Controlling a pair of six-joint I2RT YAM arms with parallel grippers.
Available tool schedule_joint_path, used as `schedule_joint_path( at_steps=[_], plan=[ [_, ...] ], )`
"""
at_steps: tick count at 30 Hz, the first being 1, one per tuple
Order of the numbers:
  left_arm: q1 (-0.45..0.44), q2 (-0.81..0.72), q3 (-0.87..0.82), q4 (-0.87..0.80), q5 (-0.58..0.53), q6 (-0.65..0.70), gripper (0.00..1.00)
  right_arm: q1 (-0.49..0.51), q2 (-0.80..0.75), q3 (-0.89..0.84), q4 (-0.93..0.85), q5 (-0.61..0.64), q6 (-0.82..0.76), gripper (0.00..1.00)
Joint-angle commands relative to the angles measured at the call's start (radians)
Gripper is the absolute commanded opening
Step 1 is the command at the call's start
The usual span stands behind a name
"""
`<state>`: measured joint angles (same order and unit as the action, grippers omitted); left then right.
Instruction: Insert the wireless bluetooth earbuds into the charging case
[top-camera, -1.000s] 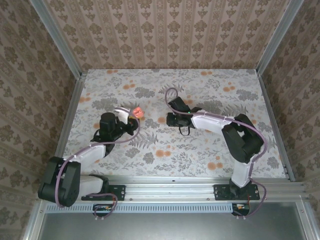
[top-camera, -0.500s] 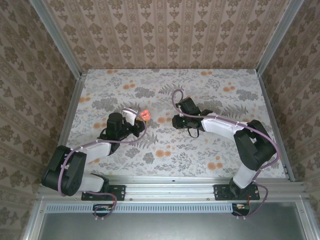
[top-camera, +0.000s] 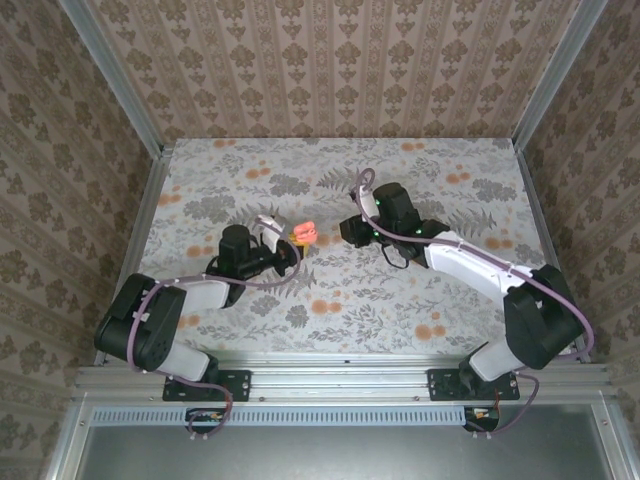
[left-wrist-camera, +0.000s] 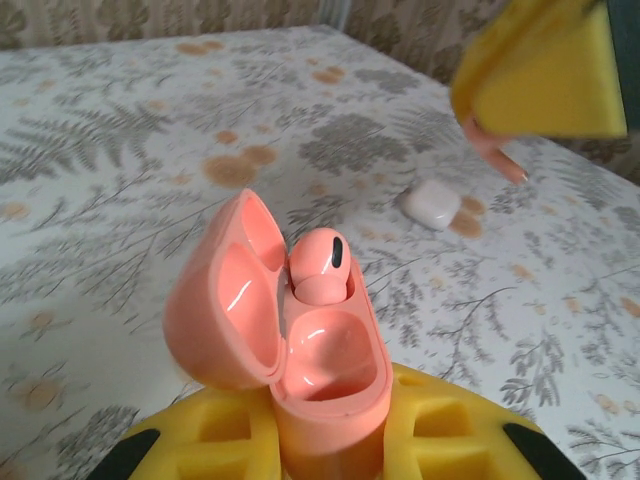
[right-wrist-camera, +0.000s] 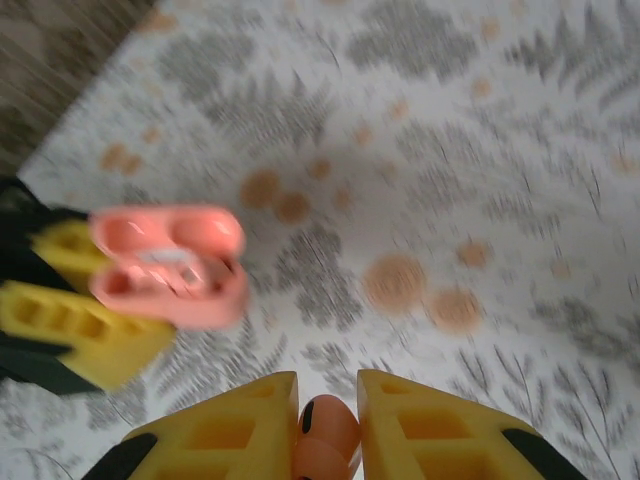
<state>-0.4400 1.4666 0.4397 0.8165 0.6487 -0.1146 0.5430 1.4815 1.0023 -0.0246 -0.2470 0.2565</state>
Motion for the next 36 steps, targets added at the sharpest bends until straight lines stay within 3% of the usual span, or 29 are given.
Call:
schedule_joint_path(
  at_steps=[1, 7, 16, 36],
  plan=[
    [-0.009, 0.003, 0.015, 0.109, 0.081, -0.017, 0.14, -0.005, -0.049, -0.037, 0.198, -0.069, -0.013, 0.24],
    [-0.062, 0.009, 0.052, 0.128, 0.098, -0.015, 0.14, -0.003, -0.066, -0.109, 0.503, -0.133, -0.029, 0.23],
    [-0.080, 0.020, 0.070, 0.207, 0.071, -0.075, 0.14, 0.020, 0.004, -0.133, 0.729, -0.249, 0.004, 0.23],
    [-0.087, 0.015, 0.097, 0.236, 0.042, -0.117, 0.14, 0.038, 0.098, -0.133, 0.801, -0.276, 0.024, 0.24]
  ],
)
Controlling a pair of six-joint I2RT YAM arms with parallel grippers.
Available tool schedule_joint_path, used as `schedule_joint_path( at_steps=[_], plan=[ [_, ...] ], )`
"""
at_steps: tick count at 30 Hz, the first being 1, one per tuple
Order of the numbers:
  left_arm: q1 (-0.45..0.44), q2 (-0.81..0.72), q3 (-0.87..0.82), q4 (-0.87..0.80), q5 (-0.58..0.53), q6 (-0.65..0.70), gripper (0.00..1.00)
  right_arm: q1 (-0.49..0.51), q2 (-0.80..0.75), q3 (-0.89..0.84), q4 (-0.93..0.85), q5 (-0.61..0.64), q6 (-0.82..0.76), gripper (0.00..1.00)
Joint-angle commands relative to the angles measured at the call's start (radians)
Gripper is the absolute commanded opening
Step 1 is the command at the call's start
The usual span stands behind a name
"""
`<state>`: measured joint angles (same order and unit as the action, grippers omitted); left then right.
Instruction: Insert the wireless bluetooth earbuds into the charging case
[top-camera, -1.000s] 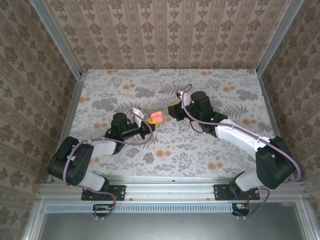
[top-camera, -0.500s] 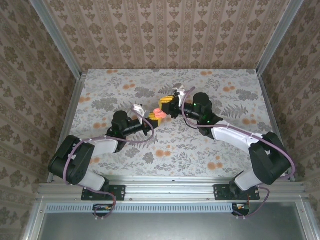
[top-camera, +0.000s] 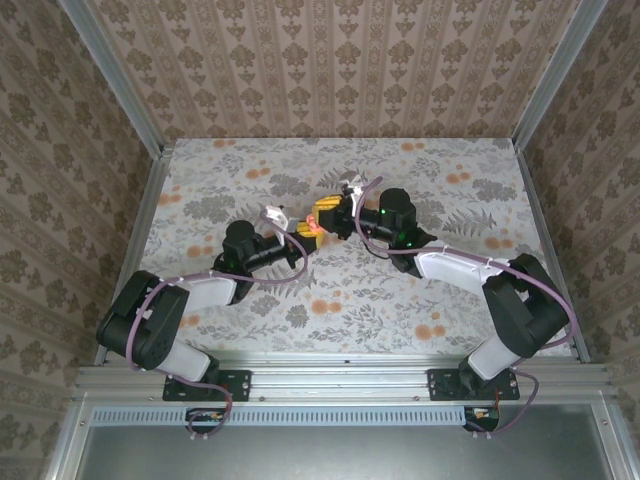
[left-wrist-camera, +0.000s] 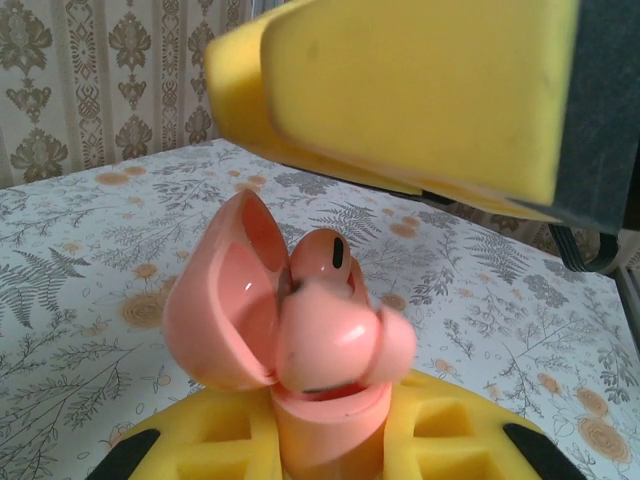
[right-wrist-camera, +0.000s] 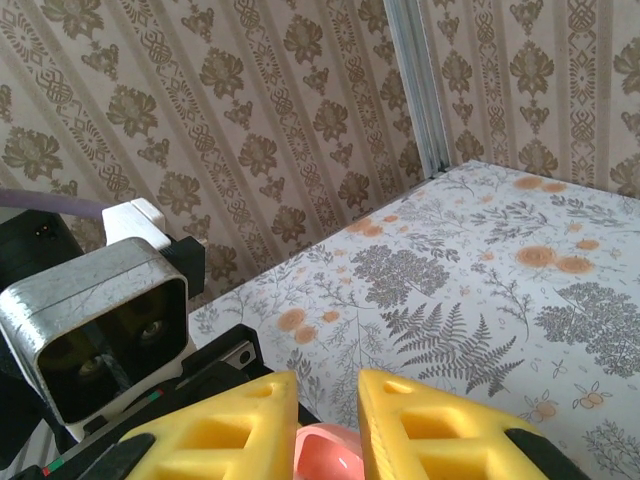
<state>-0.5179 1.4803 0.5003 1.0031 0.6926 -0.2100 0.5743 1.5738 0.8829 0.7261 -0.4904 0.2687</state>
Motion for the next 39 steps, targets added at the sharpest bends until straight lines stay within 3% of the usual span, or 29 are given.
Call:
schedule_joint_path(
  at_steps=[1, 12, 16, 20, 23, 26, 32, 39],
  plan=[
    [-0.009, -0.001, 0.038, 0.052, -0.003, -0.023, 0.14, 0.007, 0.007, -0.015, 0.050, -0.028, 0.011, 0.24],
    [-0.009, -0.011, 0.022, 0.025, -0.024, -0.001, 0.14, 0.007, -0.063, -0.014, -0.062, -0.004, -0.072, 0.27],
    [-0.010, -0.029, 0.015, -0.019, -0.019, 0.038, 0.14, -0.002, -0.148, -0.002, -0.252, -0.058, -0.260, 0.34],
    [-0.010, -0.061, 0.016, -0.099, -0.007, 0.105, 0.14, -0.006, -0.230, 0.023, -0.513, -0.120, -0.551, 0.40],
    [-0.013, -0.086, 0.020, -0.163, -0.002, 0.168, 0.14, -0.006, -0.256, 0.046, -0.649, -0.110, -0.699, 0.40],
    [-0.016, -0.108, 0.021, -0.217, -0.009, 0.216, 0.14, -0.005, -0.252, 0.086, -0.706, -0.074, -0.682, 0.38],
    [-0.043, -0.151, 0.020, -0.303, -0.090, 0.334, 0.14, 0.025, -0.258, 0.046, -0.607, -0.029, -0.449, 0.36],
    [-0.059, -0.164, 0.003, -0.301, -0.139, 0.394, 0.14, 0.092, -0.306, -0.069, -0.490, 0.136, -0.409, 0.32]
  ],
)
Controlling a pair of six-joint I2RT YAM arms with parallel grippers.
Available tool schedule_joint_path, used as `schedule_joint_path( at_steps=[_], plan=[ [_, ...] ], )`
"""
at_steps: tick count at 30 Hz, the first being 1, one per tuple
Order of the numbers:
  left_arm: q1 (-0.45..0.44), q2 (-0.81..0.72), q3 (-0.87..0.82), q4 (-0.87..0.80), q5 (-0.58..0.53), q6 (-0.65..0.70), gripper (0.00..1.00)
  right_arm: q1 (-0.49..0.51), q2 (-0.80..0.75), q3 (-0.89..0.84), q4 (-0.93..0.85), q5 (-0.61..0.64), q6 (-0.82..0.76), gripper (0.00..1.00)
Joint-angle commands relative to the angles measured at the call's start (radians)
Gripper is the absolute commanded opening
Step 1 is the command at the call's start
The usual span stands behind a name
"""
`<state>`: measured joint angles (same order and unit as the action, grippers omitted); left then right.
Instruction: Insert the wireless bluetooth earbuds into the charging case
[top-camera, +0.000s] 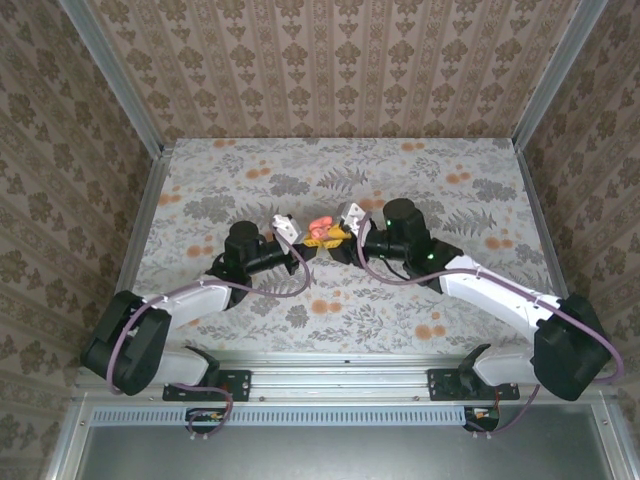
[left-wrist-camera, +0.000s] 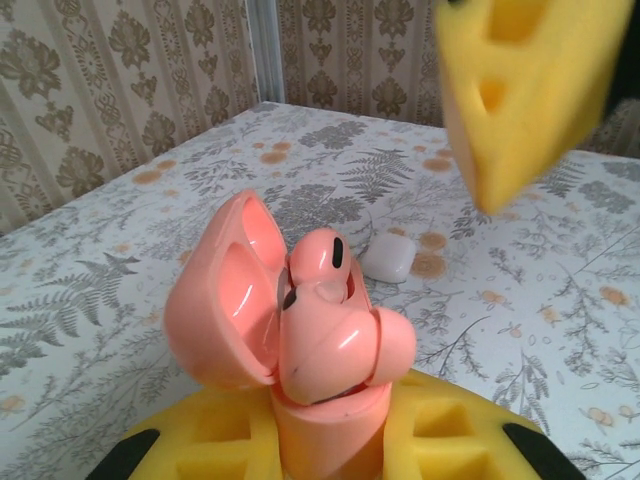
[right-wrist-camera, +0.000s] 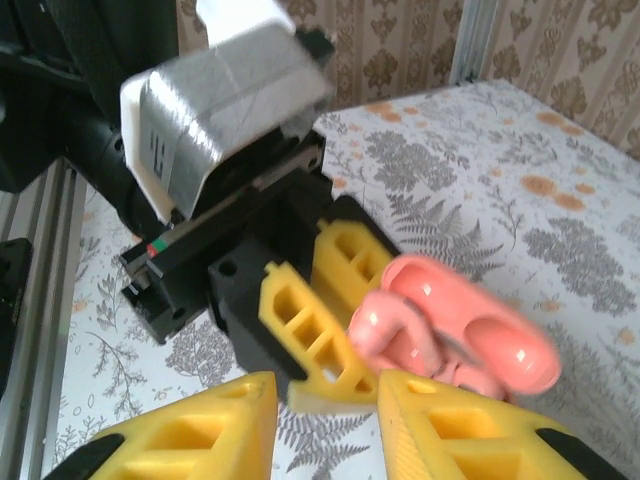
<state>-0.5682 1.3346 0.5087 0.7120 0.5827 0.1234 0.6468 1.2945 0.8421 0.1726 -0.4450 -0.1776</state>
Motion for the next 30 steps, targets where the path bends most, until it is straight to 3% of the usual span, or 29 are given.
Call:
schedule_joint_path(
  at_steps=[1, 12, 30],
  plan=[
    [-0.010, -0.019, -0.006, -0.008, -0.032, 0.062, 0.14, 0.029, -0.025, -0.037, 0.081, 0.108, 0.036, 0.32],
    [-0.025, -0.023, -0.018, 0.001, -0.050, 0.079, 0.14, 0.094, 0.031, -0.087, 0.239, 0.199, 0.025, 0.30],
    [-0.037, -0.035, -0.021, -0.002, -0.057, 0.085, 0.14, 0.100, 0.084, -0.113, 0.313, 0.258, 0.094, 0.26]
  ],
)
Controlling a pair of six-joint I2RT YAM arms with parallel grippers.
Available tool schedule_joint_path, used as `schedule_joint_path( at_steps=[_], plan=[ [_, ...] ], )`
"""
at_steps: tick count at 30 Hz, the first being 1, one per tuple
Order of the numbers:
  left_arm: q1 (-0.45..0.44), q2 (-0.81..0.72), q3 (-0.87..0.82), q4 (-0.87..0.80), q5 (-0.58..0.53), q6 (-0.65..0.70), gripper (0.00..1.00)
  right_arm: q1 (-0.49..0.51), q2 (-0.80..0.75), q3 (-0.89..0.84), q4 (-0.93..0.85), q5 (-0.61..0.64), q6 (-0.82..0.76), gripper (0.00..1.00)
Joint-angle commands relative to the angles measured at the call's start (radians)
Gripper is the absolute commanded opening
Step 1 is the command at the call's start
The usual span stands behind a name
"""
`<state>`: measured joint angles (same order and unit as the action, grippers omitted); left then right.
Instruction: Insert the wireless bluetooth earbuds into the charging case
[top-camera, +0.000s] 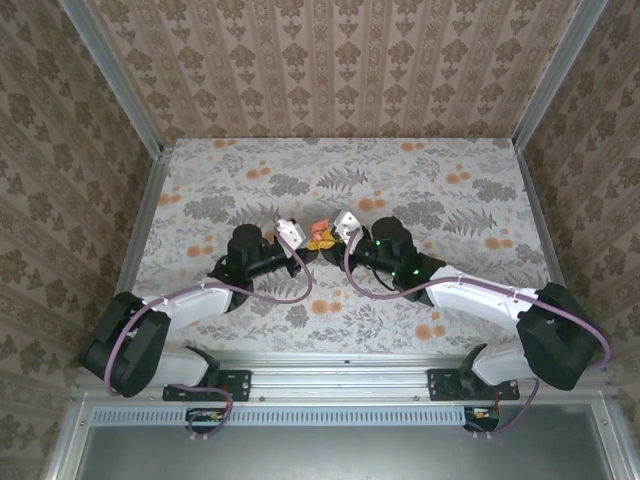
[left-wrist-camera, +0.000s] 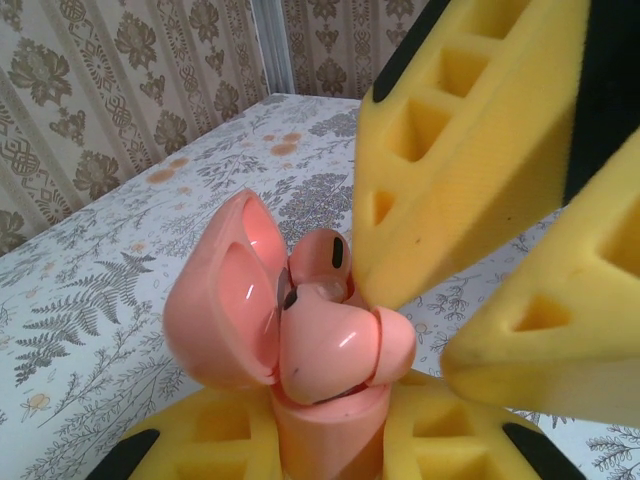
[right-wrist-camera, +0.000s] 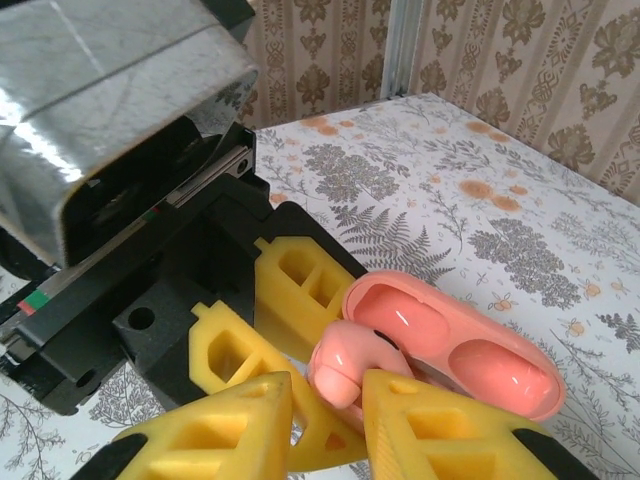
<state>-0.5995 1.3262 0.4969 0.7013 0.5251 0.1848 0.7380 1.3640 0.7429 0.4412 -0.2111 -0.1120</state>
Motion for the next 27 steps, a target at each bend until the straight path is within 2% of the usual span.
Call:
schedule_joint_path(
  at_steps=[1, 9, 21, 27],
  plan=[
    [-0.006, -0.026, -0.009, 0.009, 0.000, 0.023, 0.14, 0.009, 0.016, -0.014, 0.051, 0.024, 0.030, 0.26],
    [-0.010, -0.036, -0.009, 0.003, -0.002, 0.024, 0.14, 0.010, 0.021, -0.013, 0.053, 0.041, 0.041, 0.20],
    [-0.011, -0.034, -0.012, -0.005, -0.013, 0.022, 0.14, 0.010, 0.035, -0.034, 0.055, 0.070, 0.043, 0.03],
    [-0.011, -0.018, -0.015, 0.013, -0.011, 0.007, 0.14, 0.009, -0.025, -0.049, 0.053, 0.062, 0.045, 0.01]
  ],
)
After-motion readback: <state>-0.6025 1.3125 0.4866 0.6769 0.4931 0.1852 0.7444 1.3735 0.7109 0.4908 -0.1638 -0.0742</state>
